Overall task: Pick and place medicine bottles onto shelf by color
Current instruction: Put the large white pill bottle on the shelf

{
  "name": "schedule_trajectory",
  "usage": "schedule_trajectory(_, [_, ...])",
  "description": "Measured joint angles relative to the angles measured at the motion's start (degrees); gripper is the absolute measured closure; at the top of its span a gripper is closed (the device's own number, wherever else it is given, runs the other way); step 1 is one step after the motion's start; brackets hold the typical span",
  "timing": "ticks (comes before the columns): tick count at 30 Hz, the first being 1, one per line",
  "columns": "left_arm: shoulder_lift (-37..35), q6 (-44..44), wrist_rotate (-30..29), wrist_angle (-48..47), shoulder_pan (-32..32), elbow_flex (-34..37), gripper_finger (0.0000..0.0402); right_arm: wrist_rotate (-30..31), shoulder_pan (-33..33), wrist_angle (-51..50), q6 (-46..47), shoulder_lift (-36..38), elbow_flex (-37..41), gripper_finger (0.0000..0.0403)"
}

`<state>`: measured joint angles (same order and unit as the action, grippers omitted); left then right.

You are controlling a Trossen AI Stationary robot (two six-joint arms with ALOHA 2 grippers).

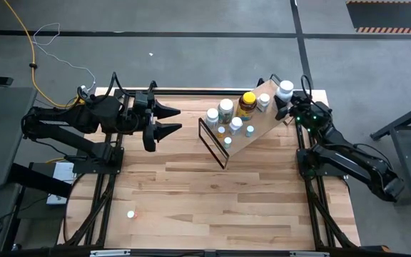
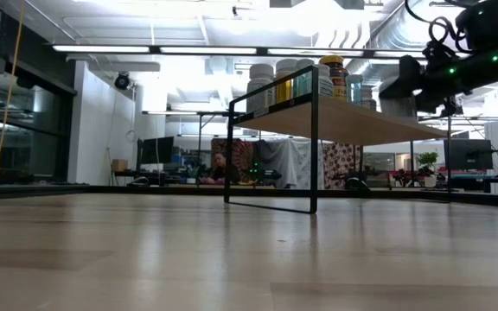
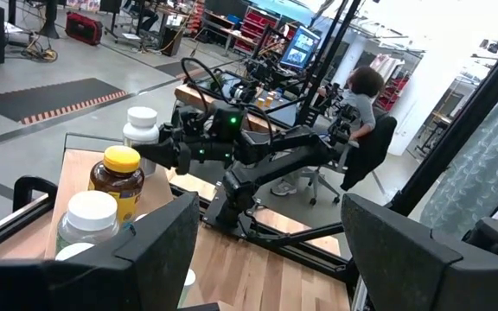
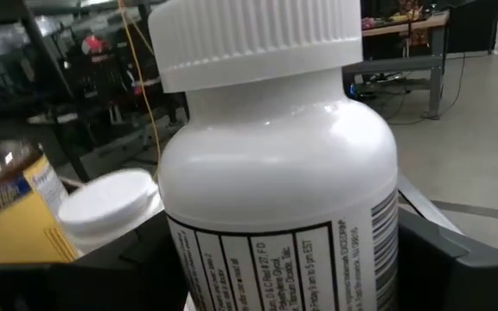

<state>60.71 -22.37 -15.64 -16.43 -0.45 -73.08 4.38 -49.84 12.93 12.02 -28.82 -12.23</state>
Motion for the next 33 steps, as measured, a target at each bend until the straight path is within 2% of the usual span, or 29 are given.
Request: schedule_trajectory(33, [0.0,2.6,0.0,-0.2,0.0,0.0,0.0129,0.2,0.0,-4.1,-1.5,-0.1,-0.2,0.0129])
